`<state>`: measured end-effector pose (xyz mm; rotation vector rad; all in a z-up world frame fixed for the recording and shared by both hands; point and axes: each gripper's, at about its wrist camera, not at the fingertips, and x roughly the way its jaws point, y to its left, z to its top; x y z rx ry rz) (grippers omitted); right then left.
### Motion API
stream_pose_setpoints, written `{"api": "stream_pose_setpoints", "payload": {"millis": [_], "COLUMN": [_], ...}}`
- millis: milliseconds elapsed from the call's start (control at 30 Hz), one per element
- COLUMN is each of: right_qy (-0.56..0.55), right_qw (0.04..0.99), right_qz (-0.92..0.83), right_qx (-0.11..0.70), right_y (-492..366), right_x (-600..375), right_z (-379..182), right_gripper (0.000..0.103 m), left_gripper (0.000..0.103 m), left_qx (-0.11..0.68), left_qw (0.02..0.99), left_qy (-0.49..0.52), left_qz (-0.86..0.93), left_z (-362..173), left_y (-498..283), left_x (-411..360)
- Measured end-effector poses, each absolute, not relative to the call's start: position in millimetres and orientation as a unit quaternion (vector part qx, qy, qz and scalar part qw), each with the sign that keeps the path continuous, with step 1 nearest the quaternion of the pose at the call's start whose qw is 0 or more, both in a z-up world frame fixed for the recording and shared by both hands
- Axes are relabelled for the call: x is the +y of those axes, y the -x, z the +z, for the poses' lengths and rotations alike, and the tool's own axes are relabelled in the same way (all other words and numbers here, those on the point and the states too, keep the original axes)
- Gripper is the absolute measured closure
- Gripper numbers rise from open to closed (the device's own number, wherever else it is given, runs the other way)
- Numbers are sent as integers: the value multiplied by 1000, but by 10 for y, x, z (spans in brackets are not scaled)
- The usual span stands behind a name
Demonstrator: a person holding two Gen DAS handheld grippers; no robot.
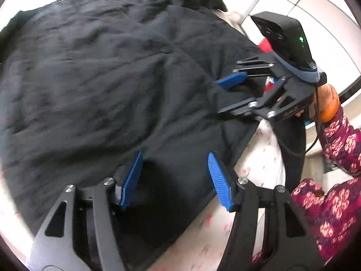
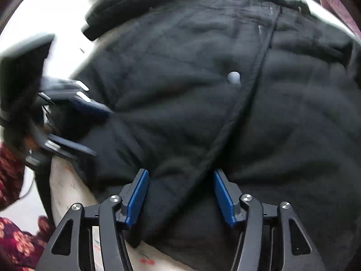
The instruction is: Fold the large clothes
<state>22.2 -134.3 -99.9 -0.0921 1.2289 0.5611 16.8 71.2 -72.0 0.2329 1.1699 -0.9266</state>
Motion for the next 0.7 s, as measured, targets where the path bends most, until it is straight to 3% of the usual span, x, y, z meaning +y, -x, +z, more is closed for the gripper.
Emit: {"api": "stream_pose_setpoints", "payload": {"millis": [67, 133, 467, 700], "right_qy": [38, 40, 44, 49], "right_qw": [774, 783, 813, 813], "right_qz": [255, 243, 219, 215], "right_qx": [578, 572, 537, 538], "right_y": [-215, -188, -230, -401], "right_x": [-1411, -1475, -1581, -1482], "right_z": [-937, -845, -548, -576], "right_gripper": [37, 36, 29, 29], "left_gripper": [35, 18, 18, 18], "left_qx": [507, 479, 435, 442], "left_qw": [763, 810, 878, 858], "left_qy": [-105, -90, 181, 259], "left_qz": [-387, -326, -81, -49], "left_z": [-557, -421, -382, -612], "left_y": [-206, -325, -987, -1458], "left_x": [1001, 1364, 3458, 4018]}}
